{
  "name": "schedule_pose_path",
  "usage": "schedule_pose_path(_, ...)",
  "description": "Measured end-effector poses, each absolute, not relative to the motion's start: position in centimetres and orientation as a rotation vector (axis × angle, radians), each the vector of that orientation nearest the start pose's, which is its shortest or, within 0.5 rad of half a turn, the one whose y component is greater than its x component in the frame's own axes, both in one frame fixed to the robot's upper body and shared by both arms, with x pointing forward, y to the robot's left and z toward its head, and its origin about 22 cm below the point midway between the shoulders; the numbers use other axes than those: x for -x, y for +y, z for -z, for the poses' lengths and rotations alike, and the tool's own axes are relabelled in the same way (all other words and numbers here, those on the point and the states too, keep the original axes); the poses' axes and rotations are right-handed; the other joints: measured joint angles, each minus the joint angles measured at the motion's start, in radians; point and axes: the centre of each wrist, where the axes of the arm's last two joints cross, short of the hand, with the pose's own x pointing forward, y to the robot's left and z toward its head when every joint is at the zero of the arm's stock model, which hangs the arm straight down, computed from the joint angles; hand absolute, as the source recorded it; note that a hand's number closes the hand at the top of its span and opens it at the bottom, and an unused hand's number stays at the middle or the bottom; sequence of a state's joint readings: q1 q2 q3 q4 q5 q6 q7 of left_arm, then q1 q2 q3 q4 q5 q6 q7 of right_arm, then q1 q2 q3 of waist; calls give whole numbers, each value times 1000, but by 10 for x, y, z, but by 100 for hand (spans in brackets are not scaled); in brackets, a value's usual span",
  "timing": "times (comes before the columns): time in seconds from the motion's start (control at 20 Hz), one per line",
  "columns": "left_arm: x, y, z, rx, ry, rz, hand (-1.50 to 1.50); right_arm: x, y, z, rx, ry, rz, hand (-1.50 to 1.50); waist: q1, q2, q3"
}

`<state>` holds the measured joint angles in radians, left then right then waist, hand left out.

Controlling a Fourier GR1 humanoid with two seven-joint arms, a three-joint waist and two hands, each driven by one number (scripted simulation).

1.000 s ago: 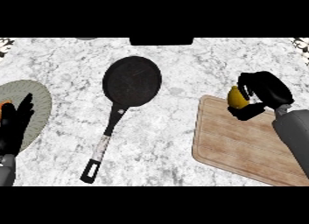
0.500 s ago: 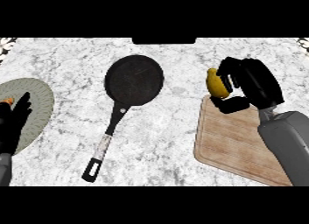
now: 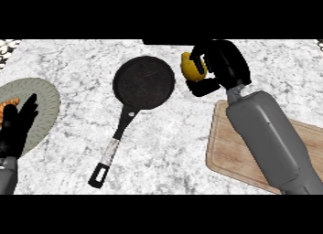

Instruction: Pick the lemon from the cutting board and place it in the pan

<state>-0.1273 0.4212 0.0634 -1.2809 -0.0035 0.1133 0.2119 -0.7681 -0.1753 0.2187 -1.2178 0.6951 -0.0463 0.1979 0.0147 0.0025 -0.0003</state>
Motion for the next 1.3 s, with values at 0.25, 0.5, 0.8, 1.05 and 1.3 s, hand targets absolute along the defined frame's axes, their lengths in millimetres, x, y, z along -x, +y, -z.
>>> schedule_pose_path(0.25, -274, 347, -17, -479, -1216, 118, 0, -405, -95, -125, 639, -1724, -874, 150, 17, 5, 0)
schedule_pose_path(0.5, -283, 335, -16, -469, -1228, 135, 0, -422, -72, -111, 620, -1669, -868, 150, 33, 12, 0)
schedule_pose_path(0.8, -296, 324, -23, -440, -1253, 168, 0, -431, -67, -90, 606, -1617, -849, 150, 75, 26, 0)
schedule_pose_path(1.05, -301, 316, -22, -425, -1270, 197, 0, -431, -74, -70, 549, -1596, -807, 150, 112, 37, 1)
schedule_pose_path(1.3, -308, 311, -28, -407, -1288, 217, 0, -432, -79, -61, 464, -1551, -746, -150, 144, 47, 1)
